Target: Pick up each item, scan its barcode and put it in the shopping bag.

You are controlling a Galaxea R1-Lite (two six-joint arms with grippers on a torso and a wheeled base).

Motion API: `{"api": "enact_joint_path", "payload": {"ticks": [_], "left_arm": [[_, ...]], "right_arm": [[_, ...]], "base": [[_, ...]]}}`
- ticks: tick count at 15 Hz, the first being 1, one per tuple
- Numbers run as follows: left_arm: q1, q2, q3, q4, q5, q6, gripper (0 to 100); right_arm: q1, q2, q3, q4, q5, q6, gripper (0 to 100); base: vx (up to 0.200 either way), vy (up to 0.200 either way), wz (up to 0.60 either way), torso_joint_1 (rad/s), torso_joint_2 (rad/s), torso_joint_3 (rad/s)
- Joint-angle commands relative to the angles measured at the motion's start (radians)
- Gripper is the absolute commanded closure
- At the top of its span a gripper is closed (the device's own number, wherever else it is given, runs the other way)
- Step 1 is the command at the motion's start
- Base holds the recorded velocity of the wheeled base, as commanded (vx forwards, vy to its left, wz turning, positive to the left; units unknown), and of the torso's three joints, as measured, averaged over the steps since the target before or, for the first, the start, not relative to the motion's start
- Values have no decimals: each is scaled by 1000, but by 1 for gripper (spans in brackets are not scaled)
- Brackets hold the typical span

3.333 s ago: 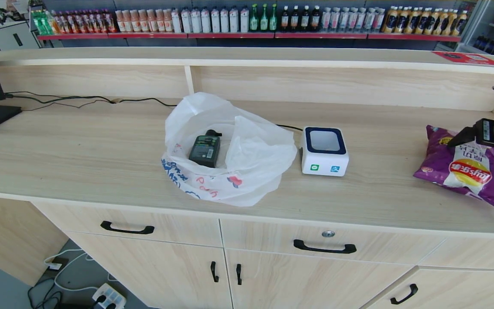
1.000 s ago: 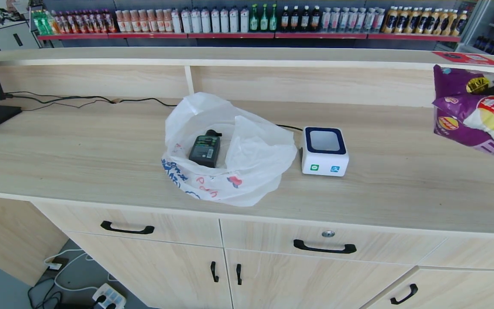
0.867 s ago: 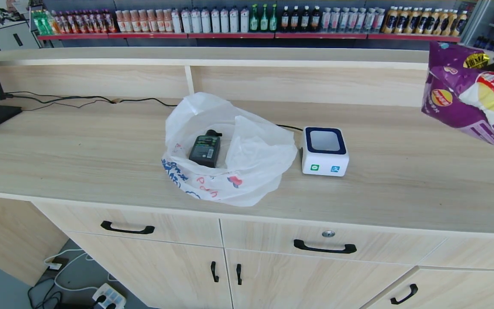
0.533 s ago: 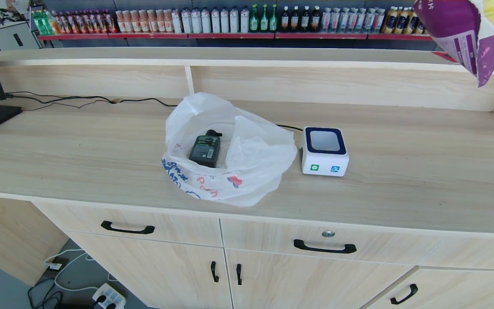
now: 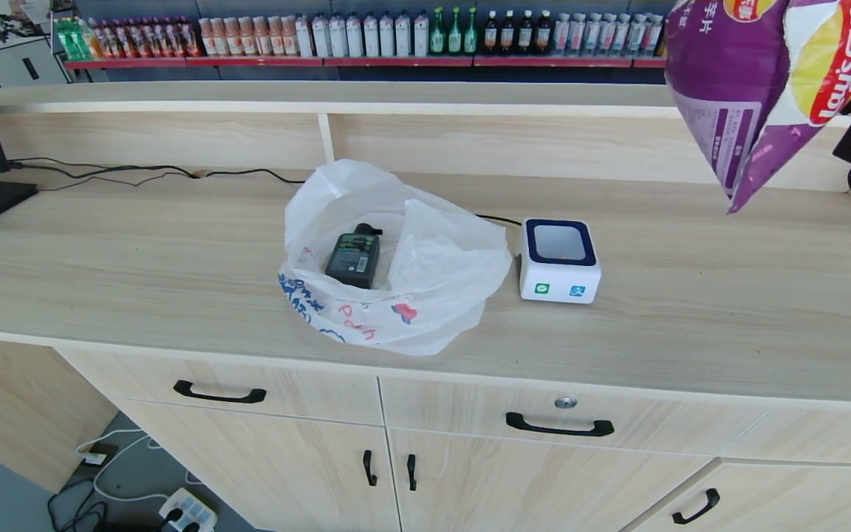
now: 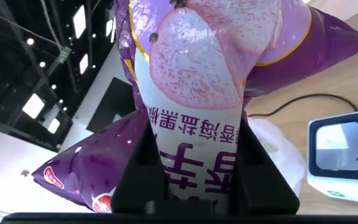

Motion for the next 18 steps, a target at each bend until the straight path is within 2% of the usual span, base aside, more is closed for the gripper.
{"api": "enact_joint_path", "payload": {"ticks": [1, 3, 6, 7, 8, 10, 13, 18], "left_arm": [[0, 0, 0, 0, 0, -1, 0], [0, 0, 0, 0, 0, -1, 0], [-1, 0, 0, 0, 2, -1, 0], [-1, 0, 0, 0, 0, -1, 0], [0, 0, 0, 0, 0, -1, 0], [-1, 0, 0, 0, 0, -1, 0], [0, 0, 0, 0, 0, -1, 0], [0, 0, 0, 0, 0, -1, 0]], "right_arm": [[68, -69, 162, -126, 9, 54, 100], [104, -69, 342, -336, 75, 88, 100], [105, -12, 540, -626, 221, 284, 100], [107, 5, 560, -682, 238, 333, 100], [107, 37, 601, -792, 240, 451, 100], [107, 97, 702, -971, 241, 554, 100], [127, 135, 750, -971, 240, 617, 100], [134, 68, 768, -971, 240, 930, 100]], "base": [[0, 0, 0, 0, 0, 0], [0, 0, 0, 0, 0, 0], [0, 0, 0, 0, 0, 0], [0, 0, 0, 0, 0, 0], [0, 0, 0, 0, 0, 0], [0, 0, 0, 0, 0, 0], [0, 0, 0, 0, 0, 0], [0, 0, 0, 0, 0, 0]]}}
